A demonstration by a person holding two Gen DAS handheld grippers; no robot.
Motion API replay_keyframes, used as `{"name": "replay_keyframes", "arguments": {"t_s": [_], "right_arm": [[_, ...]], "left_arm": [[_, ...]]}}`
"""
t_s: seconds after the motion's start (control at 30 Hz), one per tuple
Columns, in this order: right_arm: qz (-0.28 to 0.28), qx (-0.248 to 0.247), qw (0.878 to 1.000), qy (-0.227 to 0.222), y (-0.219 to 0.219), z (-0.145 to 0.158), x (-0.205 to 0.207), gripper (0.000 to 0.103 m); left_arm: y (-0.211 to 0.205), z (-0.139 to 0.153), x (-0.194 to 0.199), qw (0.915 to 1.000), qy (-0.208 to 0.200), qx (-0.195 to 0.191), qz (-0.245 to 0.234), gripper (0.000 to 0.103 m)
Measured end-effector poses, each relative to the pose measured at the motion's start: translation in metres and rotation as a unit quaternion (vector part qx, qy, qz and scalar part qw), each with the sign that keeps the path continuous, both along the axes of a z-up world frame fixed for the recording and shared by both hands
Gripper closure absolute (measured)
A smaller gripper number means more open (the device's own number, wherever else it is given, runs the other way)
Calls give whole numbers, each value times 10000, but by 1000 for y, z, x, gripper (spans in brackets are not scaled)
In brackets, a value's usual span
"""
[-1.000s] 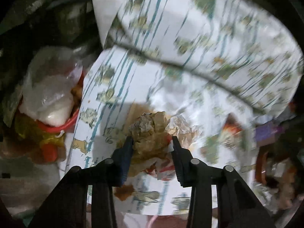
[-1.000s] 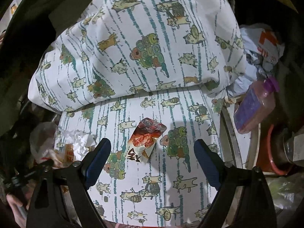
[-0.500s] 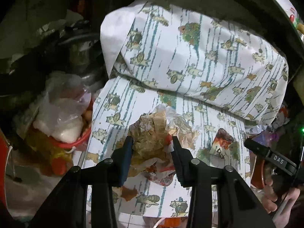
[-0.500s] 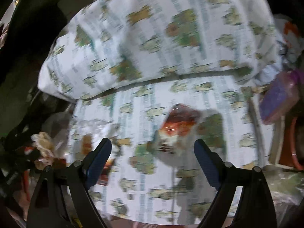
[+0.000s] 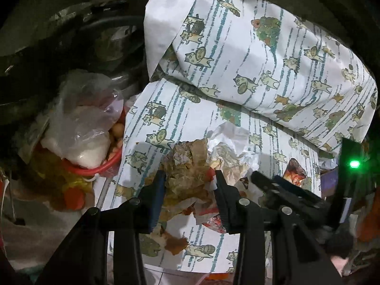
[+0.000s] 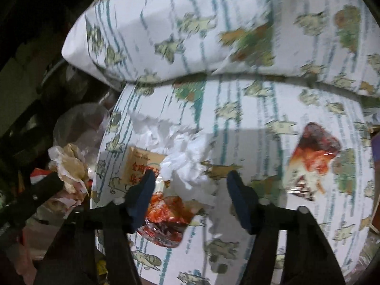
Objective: Collect trash
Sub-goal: 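Close the left tool on the crumpled brown wrappers while the right tool grasps the white tissue, then lift the wrappers and tissue and carry both tools over the pink basket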
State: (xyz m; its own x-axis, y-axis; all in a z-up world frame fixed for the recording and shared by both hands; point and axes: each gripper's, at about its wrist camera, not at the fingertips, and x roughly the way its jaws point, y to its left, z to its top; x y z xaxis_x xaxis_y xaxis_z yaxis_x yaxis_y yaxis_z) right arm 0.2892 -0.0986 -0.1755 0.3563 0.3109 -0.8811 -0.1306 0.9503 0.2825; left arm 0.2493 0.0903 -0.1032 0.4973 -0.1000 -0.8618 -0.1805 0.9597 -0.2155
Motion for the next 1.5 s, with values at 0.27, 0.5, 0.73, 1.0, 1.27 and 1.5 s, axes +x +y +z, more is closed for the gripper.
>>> {"name": "replay_keyframes", "arguments": {"t_s": [0.27,0.5,0.73,1.0,1.27,1.5], "right_arm": [[-222,-172,9996,-72,6,-12,-2,97],[-424,363,9966,-603,-18,41,-21,98],[-347,368,9960,-738,-38,61,-30,98],[-328,-147,9945,-981,-60,71,-57,98],[-82,-290,9962,-822,-73,79,-88,98],[55,-258,9962,-827,-82,86,-110,98]], "left_arm": [[-3,12,-4,9997,-176,165,-12,61],[-3,46,-17,9971,-700,294,-52,61],[-7,51,-20,9971,-710,257,-57,61],[-18,59,-31,9966,-773,241,-167,61],[-31,51,-31,9983,-515,-214,-152,61],[-57,59,-40,9964,-679,341,-379,61]]}}
